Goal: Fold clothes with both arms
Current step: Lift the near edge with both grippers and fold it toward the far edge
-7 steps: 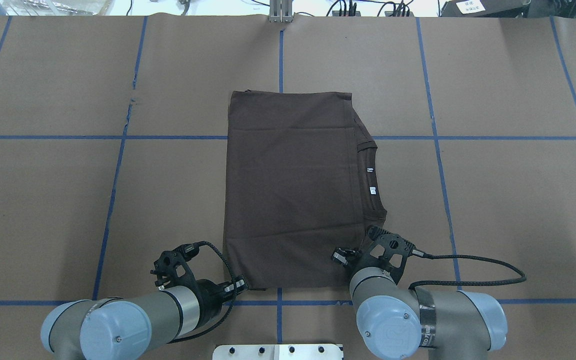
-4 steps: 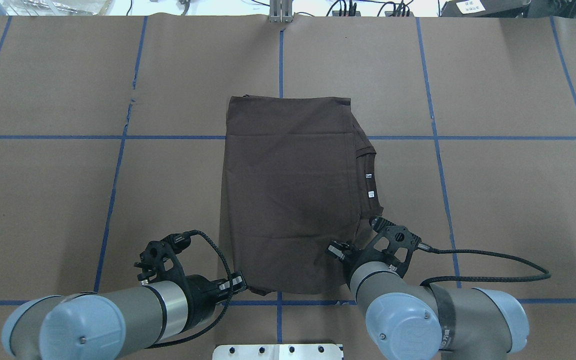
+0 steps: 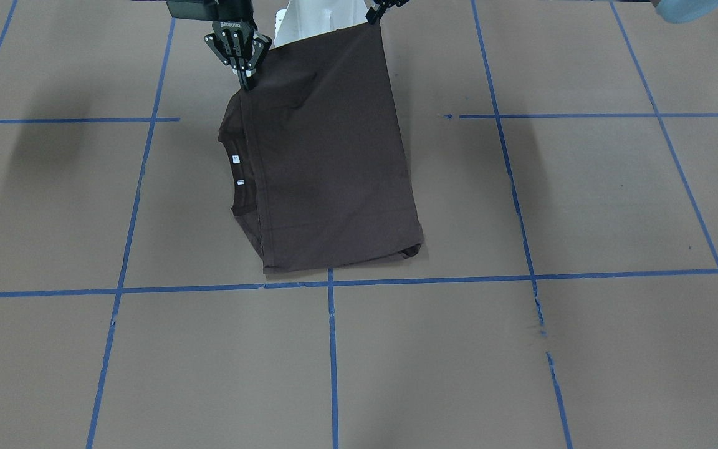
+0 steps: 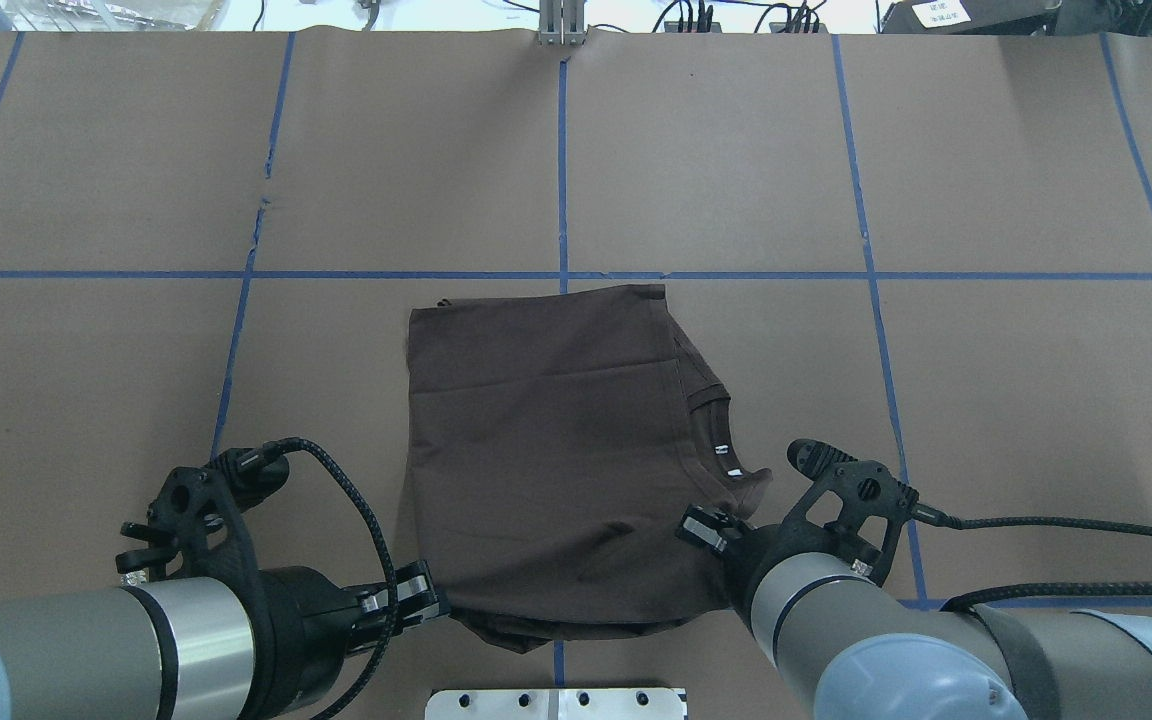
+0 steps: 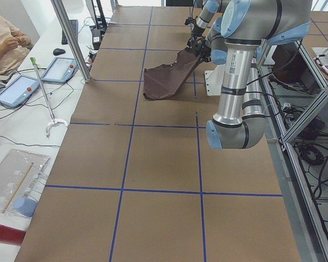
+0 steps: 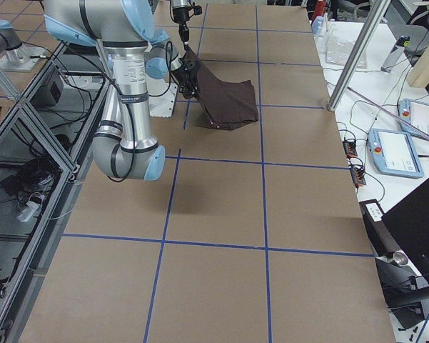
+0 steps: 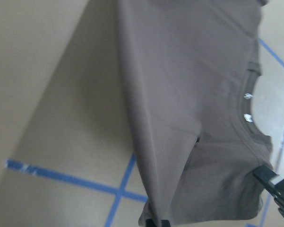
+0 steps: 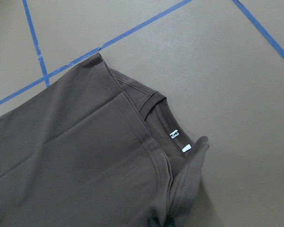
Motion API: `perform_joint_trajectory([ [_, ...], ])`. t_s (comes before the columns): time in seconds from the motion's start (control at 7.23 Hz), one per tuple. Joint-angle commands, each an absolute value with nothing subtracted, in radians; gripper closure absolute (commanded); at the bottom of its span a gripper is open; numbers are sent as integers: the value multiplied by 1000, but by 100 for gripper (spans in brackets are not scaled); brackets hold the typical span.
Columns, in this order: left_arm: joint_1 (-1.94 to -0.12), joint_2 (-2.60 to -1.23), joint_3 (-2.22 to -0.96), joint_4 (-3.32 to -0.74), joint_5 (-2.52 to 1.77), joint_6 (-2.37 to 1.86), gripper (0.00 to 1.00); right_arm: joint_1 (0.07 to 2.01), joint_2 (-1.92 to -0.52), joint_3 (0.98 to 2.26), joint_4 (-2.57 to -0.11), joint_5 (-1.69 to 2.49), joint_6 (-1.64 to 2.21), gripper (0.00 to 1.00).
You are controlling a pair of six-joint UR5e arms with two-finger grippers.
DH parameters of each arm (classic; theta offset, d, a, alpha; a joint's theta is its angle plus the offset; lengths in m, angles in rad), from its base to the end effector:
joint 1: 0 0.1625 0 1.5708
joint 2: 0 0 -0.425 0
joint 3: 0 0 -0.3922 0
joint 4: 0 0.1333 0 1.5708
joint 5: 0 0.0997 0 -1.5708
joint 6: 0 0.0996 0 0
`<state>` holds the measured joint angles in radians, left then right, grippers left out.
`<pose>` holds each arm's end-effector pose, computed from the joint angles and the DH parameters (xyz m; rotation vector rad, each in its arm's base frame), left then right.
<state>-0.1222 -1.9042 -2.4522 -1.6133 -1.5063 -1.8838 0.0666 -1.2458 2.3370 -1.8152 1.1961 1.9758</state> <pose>0.3810 -0.1876 0.1323 -0.0648 1.2672 -0.4163 -0.4399 -0.1995 0.2040 0.2092 -0.8974 0.5969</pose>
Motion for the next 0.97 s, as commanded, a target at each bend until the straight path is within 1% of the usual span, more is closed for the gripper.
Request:
perform_joint_trajectory([
  [0.0,-234,-1974,-2332,-1588,-1516,-1751,100,121,-1157,2202,-1818,1203,1967,100],
  [0.28,-383,-2043,-2147,-1618,-1567,-1631,100,231,-1109,2056,-1711,1248,1896,100],
  [0.55,-474,-2048,-2013,-1727,-1586,-1571,100,326,-1031,1924,-1695,1282,1847,100],
  [0.69,-497,-2048,-1938,-1802,-1586,-1563,100,365,-972,1795,-1622,1307,1842,100],
  [0.83,-508,-2048,-1872,-1866,-1585,-1551,100,394,-935,1640,-1482,1312,1818,100],
])
